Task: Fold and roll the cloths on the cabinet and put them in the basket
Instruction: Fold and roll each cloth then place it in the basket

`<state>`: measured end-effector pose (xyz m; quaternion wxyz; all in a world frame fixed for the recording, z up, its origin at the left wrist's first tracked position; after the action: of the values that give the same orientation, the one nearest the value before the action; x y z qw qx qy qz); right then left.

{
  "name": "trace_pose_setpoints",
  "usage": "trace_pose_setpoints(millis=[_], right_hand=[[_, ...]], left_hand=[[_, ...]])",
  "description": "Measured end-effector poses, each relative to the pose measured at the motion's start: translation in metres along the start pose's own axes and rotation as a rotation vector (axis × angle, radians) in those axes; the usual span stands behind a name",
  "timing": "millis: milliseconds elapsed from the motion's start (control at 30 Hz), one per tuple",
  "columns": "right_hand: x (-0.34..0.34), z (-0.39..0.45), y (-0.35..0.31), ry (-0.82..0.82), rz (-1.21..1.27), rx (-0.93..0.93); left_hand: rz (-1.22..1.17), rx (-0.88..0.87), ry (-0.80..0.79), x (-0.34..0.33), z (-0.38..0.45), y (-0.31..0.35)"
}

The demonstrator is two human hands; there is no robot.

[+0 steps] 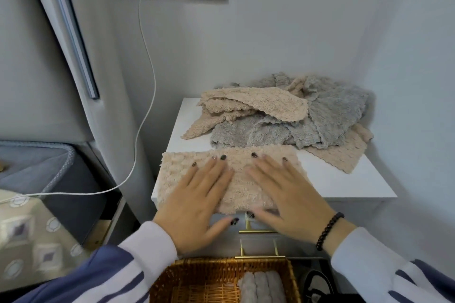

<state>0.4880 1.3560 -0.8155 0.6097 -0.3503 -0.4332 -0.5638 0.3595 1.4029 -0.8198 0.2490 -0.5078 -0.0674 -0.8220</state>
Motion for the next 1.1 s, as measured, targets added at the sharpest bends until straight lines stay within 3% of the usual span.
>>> trace_pose_setpoints(millis=[133, 300, 433, 600, 800, 933, 1100], right_hand=[[-0.016, 0.0, -0.011, -0.064, -0.006, 0.043], [0.002, 0.003, -0.006, -0.006, 0.067, 0.055], [0.016, 0.006, 0.01, -0.044, 0.262, -0.093], [0.028, 0.002, 0.036, -0.127, 0.354, -0.243], [0.057, -0.001, 0.075, -0.01, 0.508, -0.41], [0.088, -0.008, 0.102, 0.207, 0.659, -0.597], [0.102, -0.017, 0.117, 0.458, 1.103, -0.819]], left_hand=[[0.081, -0.053, -0.085, -0.017, -0.005, 0.008], [0.044, -0.063, -0.001, -0.008, -0.003, 0.007], [-0.038, -0.08, 0.066, 0.004, -0.001, 0.007], [-0.306, -0.022, 0.091, 0.022, 0.004, -0.007], [-0.641, 0.255, 0.113, 0.044, 0.007, -0.05], [-0.926, 0.488, 0.213, 0.062, 0.009, -0.074], [-1.309, 0.786, 0.447, 0.077, 0.012, -0.091]])
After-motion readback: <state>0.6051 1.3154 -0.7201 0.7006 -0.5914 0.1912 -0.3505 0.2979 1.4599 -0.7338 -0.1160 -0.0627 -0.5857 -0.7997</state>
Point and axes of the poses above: each hand's wrist, its own z-axis towards the middle knuckle, its own x-axis out of the back of the hand, y = z × x, the point moved 9 cm from there along z, towards the middle knuckle, and after that the axes turned 12 degrees about y, right-handed, at the moved point
